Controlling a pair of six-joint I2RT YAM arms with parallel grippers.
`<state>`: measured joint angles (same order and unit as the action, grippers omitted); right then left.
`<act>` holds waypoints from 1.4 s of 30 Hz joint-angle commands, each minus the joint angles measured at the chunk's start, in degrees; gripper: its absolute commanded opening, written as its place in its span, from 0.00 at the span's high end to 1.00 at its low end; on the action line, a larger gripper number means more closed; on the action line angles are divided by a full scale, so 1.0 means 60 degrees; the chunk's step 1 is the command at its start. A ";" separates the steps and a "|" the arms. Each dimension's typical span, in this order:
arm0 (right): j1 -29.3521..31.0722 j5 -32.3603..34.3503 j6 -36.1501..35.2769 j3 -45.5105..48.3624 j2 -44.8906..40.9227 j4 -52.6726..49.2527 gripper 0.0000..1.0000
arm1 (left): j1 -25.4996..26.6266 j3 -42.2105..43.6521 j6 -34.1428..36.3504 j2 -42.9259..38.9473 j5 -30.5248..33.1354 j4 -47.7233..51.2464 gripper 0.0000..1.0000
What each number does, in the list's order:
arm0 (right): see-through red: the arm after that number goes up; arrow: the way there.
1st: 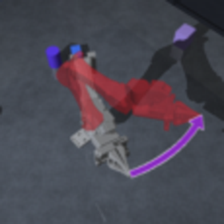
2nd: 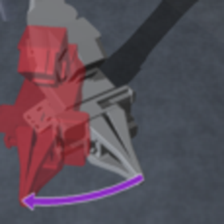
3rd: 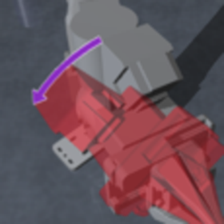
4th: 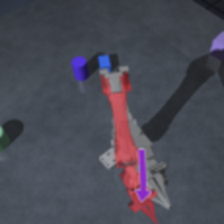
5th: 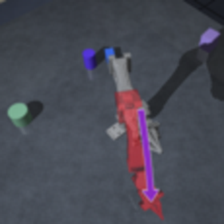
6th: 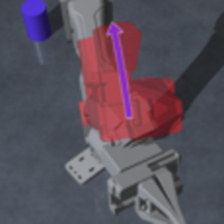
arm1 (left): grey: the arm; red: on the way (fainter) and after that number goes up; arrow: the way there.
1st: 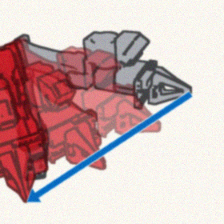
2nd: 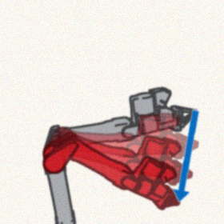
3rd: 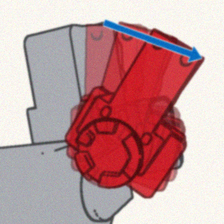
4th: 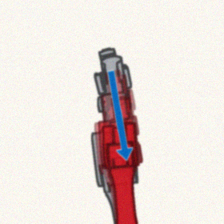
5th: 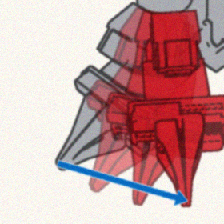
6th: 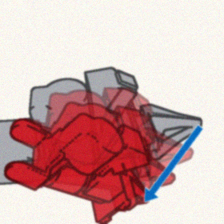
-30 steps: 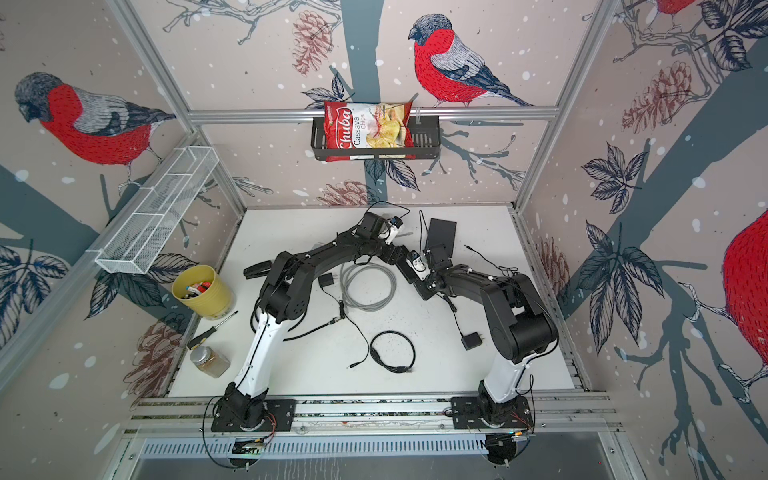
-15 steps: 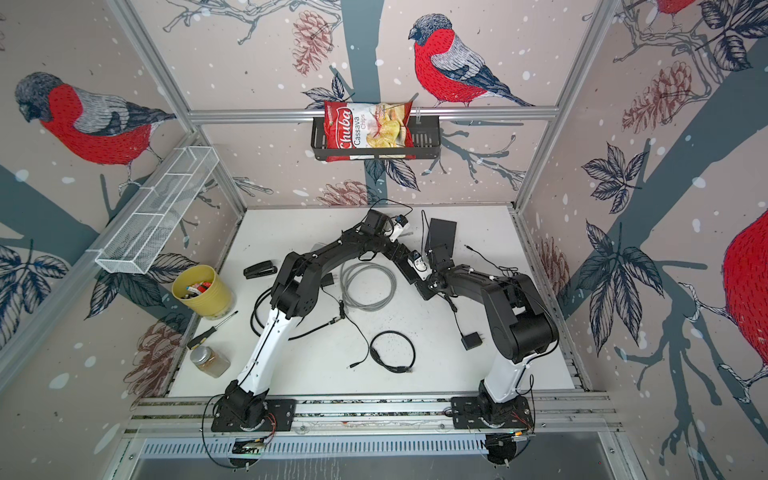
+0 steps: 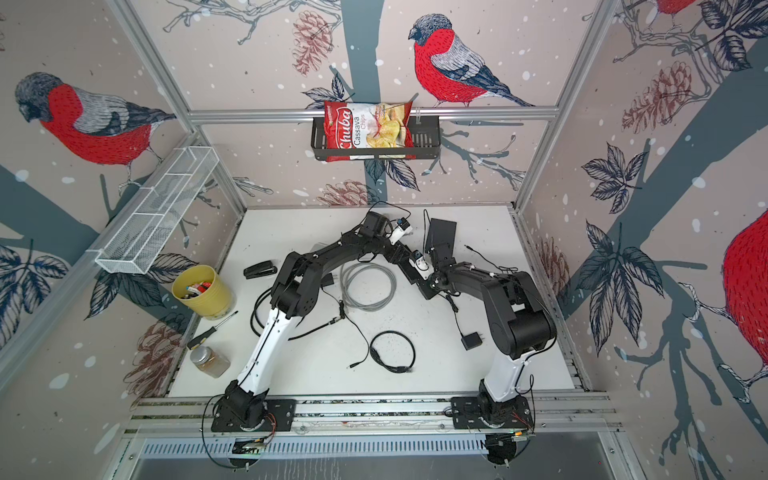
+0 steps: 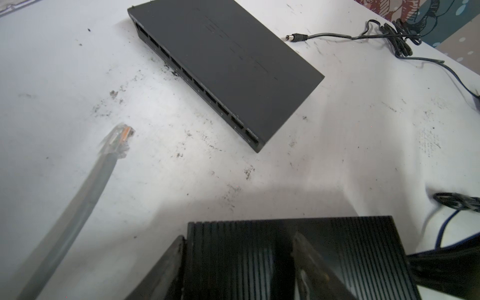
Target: Insert the plug into the switch port
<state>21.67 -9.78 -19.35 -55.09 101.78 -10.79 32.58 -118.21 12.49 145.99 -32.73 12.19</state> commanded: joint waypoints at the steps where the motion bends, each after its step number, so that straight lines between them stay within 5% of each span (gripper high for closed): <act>1: -0.0009 0.0107 0.0038 -0.0217 0.0114 0.1093 0.93 | 0.0195 0.0045 0.0394 0.0058 -0.1613 0.1283 0.38; 25: 0.0195 0.1216 0.1131 -0.1226 0.0921 0.1862 0.93 | 0.0518 0.0653 0.1133 -0.0221 -0.2412 0.1861 0.44; 42: 0.0024 0.0521 0.0641 0.0025 0.0046 0.1335 0.82 | 0.0035 0.0728 0.0361 -0.0334 -0.1236 0.1589 0.45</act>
<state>22.09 -7.01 -14.06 -55.24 102.28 -9.13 32.60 -114.61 15.94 143.98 -33.69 11.51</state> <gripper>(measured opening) 0.183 0.555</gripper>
